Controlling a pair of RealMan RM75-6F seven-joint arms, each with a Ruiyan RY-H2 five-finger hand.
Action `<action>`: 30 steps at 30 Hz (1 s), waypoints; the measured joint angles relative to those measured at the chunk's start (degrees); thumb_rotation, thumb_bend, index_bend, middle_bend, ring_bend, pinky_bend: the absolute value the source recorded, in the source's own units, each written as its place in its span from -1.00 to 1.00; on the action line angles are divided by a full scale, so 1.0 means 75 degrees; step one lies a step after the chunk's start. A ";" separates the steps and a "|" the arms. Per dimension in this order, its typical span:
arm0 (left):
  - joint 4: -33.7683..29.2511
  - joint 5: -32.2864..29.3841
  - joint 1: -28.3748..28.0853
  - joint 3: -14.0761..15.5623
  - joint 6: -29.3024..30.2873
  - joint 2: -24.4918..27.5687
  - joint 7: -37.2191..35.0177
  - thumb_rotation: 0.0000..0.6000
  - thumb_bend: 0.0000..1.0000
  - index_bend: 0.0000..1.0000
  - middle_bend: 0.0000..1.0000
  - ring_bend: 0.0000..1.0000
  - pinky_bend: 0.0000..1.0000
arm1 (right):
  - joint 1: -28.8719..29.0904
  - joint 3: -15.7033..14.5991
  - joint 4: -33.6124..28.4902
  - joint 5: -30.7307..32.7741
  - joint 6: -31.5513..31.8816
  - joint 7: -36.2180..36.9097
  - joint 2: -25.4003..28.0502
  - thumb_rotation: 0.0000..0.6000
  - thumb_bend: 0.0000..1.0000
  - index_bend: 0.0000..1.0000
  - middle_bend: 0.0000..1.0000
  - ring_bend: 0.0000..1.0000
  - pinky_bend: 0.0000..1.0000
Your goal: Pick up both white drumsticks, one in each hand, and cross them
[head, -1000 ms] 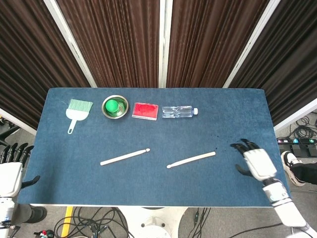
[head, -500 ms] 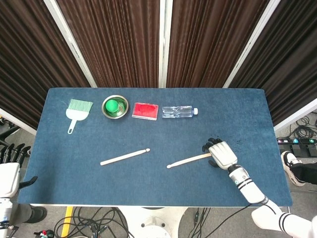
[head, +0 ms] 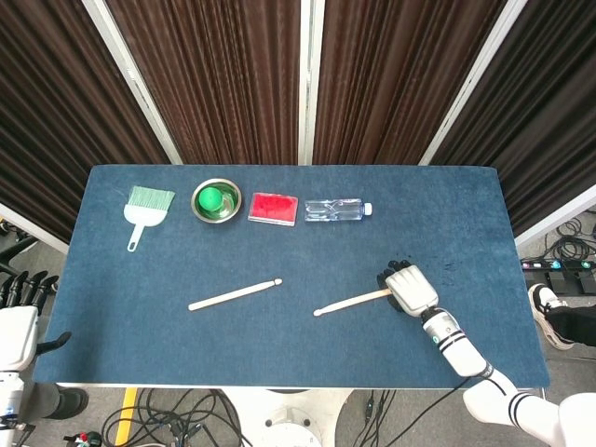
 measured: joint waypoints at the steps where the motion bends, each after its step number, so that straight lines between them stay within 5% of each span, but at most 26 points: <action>1: 0.0008 -0.0002 0.0005 0.0001 0.0001 -0.0003 -0.0012 1.00 -1.00 -0.67 -0.79 -0.98 -0.91 | 0.0008 -0.0011 0.0030 -0.0002 0.0014 -0.0017 -0.0026 1.00 -0.43 -0.08 -0.08 -0.50 -0.34; 30: 0.0383 0.0037 0.0177 0.0070 0.0083 -0.0142 -0.0416 1.00 -1.00 -0.67 -0.79 -0.98 -0.91 | 0.0099 -0.0117 0.0461 0.0206 0.0178 -0.0371 -0.0457 1.00 -0.30 0.09 0.06 -0.40 -0.32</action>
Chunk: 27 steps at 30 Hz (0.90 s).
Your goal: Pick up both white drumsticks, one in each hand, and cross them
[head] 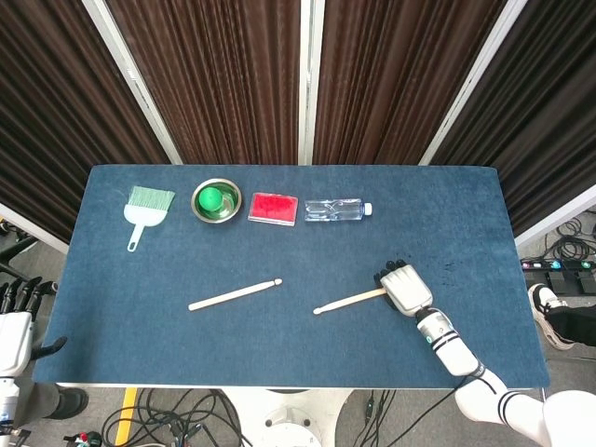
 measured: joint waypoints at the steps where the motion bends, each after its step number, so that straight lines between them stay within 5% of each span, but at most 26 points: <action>1: 0.0016 0.0002 0.0002 -0.0001 -0.0001 -0.0005 -0.0019 1.00 -1.00 -0.67 -0.79 -0.98 -0.91 | 0.0001 0.0002 0.0000 0.0003 0.0009 -0.0002 -0.0005 1.00 -0.25 0.12 0.08 -0.38 -0.31; 8: 0.0088 0.0112 -0.0178 -0.0069 -0.0147 -0.0004 -0.0070 1.00 -1.00 -0.66 -0.79 -0.98 -0.87 | -0.0005 0.0022 -0.0050 -0.0004 0.0178 -0.0014 0.0043 1.00 0.25 0.31 0.22 -0.24 -0.24; 13: -0.0086 0.0111 -0.0540 -0.0262 -0.0572 0.0079 -0.0254 1.00 -1.00 -0.58 -0.76 -0.94 -0.58 | -0.0044 0.0098 -0.0291 -0.0067 0.0569 0.0280 0.0352 1.00 0.48 0.37 0.27 -0.21 -0.21; 22: -0.0983 -0.0334 -0.1735 -0.0864 -0.1845 0.0139 0.0310 1.00 -0.77 -0.28 -0.36 -0.31 0.14 | -0.0219 0.0580 -0.1495 -0.0043 0.1553 0.0931 0.1571 1.00 0.53 0.38 0.28 -0.21 -0.21; 27: -0.1221 -0.0955 -0.2511 -0.1099 -0.2666 -0.0359 0.1100 1.00 -0.70 -0.21 -0.17 -0.02 0.33 | -0.0400 0.0933 -0.2219 0.0201 0.1934 0.1175 0.2333 1.00 0.53 0.39 0.27 -0.21 -0.21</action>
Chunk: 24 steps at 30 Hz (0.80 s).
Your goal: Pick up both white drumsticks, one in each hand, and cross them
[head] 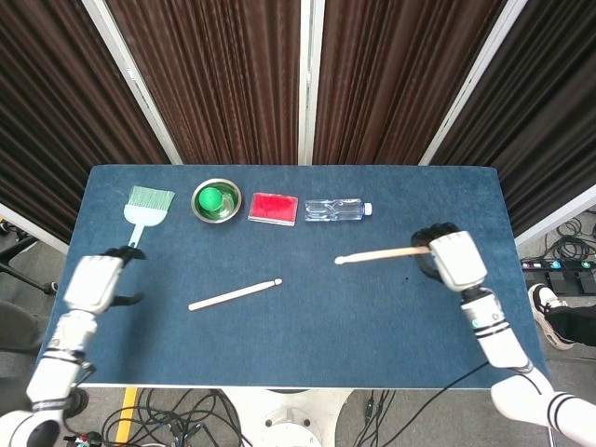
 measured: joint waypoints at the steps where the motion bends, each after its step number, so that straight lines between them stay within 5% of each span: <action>1: -0.0003 -0.0152 -0.0122 -0.0022 -0.0121 -0.0150 0.0165 1.00 -0.68 -0.20 -0.15 0.01 0.35 | -0.0036 0.0045 -0.0089 0.0059 0.0035 0.0016 0.0111 1.00 0.53 0.39 0.27 -0.22 -0.21; 11: 0.0726 -0.2176 -0.1300 -0.0051 -0.0928 -0.2058 0.2029 1.00 -0.53 -0.16 -0.06 0.13 0.40 | -0.0278 0.0015 -0.0159 0.0324 -0.0071 0.0343 0.0517 1.00 0.53 0.39 0.26 -0.22 -0.21; 24: 0.1191 -0.3418 -0.1865 0.0320 -0.0861 -0.2986 0.3064 0.81 -0.54 -0.16 -0.01 0.14 0.41 | -0.0275 -0.0104 0.0186 0.0206 -0.0148 0.0690 0.0353 1.00 0.53 0.39 0.26 -0.22 -0.21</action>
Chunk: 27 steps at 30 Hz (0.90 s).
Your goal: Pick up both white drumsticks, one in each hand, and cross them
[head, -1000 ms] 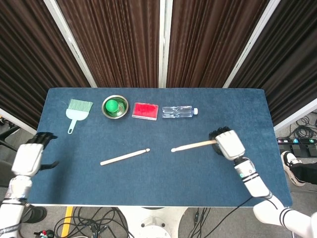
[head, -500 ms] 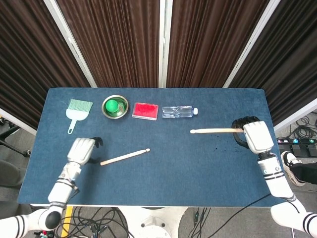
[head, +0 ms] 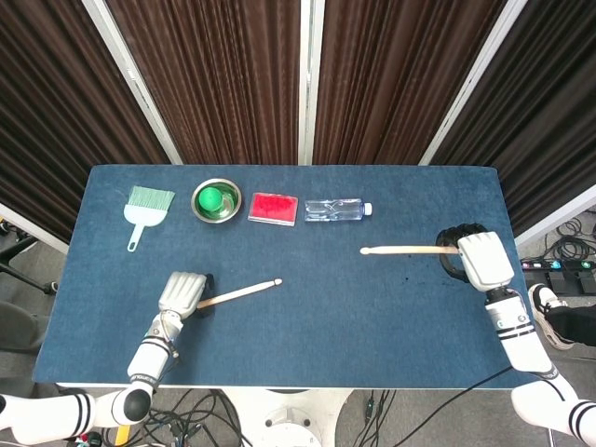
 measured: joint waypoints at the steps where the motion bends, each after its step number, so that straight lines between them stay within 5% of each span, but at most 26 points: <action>1: 0.0016 -0.0054 -0.0010 0.0023 0.0039 -0.0021 0.0025 0.80 -0.54 -0.16 0.00 0.14 0.41 | 0.0000 -0.0002 0.0013 -0.0001 -0.0002 0.0008 -0.0008 1.00 0.53 0.39 0.26 -0.22 -0.21; 27: 0.0308 -0.0437 -0.0282 0.0363 0.0159 -0.0161 0.0241 0.75 -0.37 -0.08 0.11 0.16 0.41 | -0.0028 -0.0045 0.0291 0.0028 -0.0069 0.0230 -0.0191 1.00 0.53 0.40 0.26 -0.22 -0.21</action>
